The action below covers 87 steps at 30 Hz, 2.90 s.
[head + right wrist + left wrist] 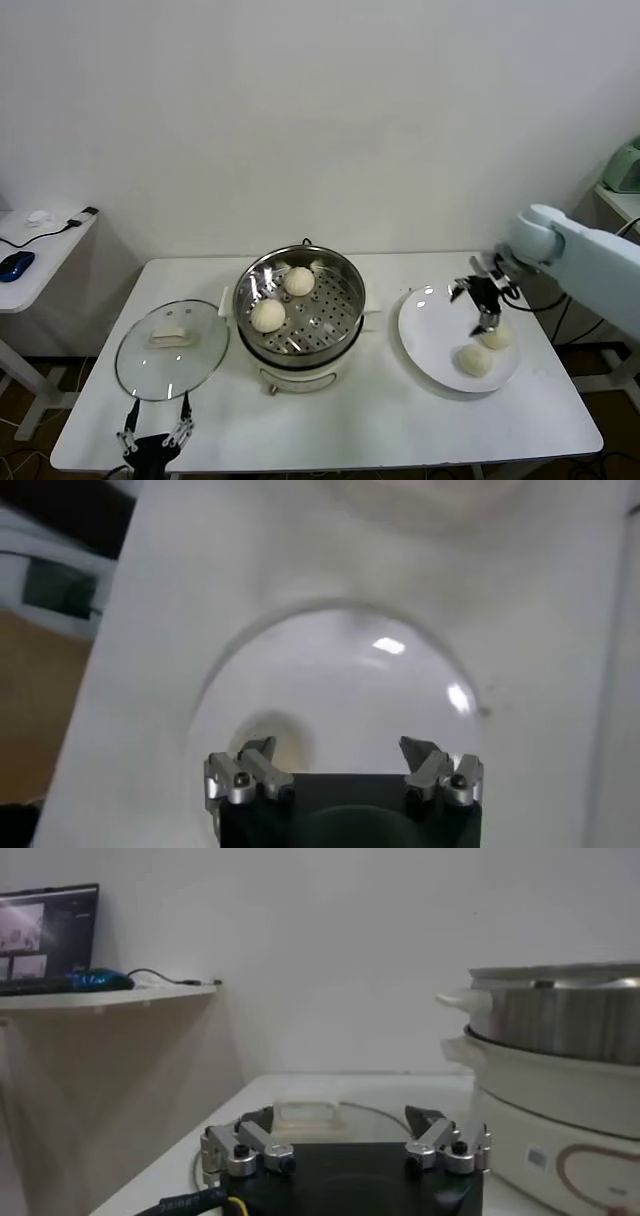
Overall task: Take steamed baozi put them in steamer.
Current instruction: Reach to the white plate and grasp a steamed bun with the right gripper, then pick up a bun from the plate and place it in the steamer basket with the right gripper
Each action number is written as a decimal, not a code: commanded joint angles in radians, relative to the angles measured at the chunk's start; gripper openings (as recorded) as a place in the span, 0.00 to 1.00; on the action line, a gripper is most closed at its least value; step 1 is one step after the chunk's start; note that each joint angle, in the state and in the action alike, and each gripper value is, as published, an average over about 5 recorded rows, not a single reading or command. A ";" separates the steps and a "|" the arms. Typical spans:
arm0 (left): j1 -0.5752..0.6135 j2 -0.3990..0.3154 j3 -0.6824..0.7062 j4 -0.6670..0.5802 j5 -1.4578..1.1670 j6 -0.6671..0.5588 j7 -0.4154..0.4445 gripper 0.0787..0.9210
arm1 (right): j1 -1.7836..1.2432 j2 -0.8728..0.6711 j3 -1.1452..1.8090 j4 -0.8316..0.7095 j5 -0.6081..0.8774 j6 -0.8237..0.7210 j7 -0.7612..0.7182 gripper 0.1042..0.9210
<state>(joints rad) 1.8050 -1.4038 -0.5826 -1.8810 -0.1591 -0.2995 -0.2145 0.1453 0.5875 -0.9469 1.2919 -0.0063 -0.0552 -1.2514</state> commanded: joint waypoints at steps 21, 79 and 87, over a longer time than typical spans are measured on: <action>0.001 0.000 -0.011 0.017 -0.006 -0.002 -0.001 0.88 | -0.194 0.068 0.105 -0.110 -0.150 0.045 0.067 0.88; -0.003 -0.006 0.012 -0.012 -0.003 0.008 0.005 0.88 | 0.256 0.564 -0.144 0.220 -0.305 0.670 0.035 0.51; -0.001 -0.012 0.008 -0.016 -0.009 0.007 0.004 0.88 | 0.233 0.615 -0.131 0.178 -0.320 0.697 0.035 0.51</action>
<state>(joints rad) 1.8032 -1.4143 -0.5727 -1.8922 -0.1651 -0.2912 -0.2100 0.4239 1.1247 -1.0742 1.4979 -0.2722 0.5794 -1.2110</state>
